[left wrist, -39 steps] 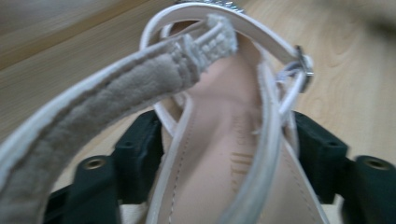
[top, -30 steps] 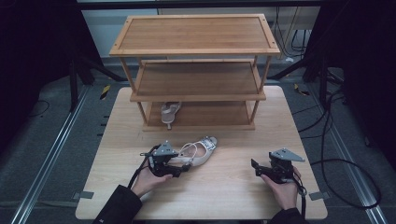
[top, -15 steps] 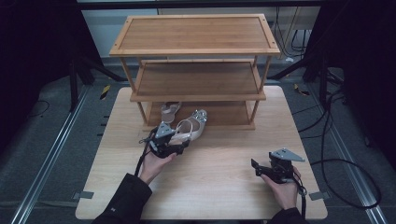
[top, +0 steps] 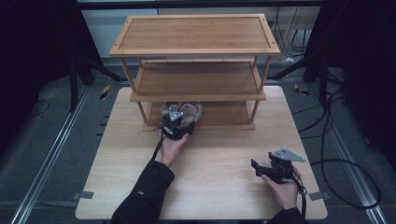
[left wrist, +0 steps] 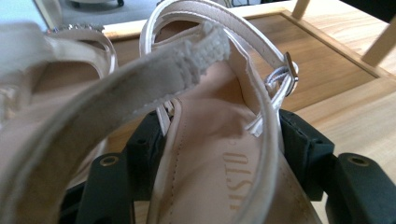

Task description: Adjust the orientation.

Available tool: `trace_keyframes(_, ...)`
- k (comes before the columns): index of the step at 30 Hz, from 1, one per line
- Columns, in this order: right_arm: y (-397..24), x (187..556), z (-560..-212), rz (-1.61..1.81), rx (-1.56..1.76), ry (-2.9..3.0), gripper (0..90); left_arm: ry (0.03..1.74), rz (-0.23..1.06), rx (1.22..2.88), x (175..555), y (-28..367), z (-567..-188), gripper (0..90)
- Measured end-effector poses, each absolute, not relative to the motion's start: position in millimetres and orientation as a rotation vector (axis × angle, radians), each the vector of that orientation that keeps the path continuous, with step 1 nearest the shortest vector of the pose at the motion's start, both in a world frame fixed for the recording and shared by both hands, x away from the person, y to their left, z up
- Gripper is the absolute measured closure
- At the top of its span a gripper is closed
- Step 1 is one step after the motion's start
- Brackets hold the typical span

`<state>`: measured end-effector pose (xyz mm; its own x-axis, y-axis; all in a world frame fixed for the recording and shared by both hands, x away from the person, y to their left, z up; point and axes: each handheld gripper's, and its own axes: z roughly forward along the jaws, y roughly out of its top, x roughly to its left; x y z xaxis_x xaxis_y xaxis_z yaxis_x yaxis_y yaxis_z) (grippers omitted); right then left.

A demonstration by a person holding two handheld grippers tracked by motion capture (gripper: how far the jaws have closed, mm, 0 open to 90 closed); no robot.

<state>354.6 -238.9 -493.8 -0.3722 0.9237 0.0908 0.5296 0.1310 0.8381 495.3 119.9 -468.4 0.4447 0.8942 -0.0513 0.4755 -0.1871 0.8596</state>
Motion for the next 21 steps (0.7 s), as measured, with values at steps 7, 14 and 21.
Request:
trace_keyframes(7, -239, 354, -494, 1.154, 1.394, 1.962, 20.2, 1.220, 0.664, 1.739, 505, 107, -482, 38.5)
trace_keyframes(14, -238, 353, -493, 1.157, 1.384, 1.967, 20.3, 1.264, 0.717, 1.771, 507, 102, -496, 37.5)
trace_keyframes(21, -237, 352, -493, 1.159, 1.383, 1.968, 20.2, 1.227, 0.612, 1.843, 503, 111, -496, 25.3)
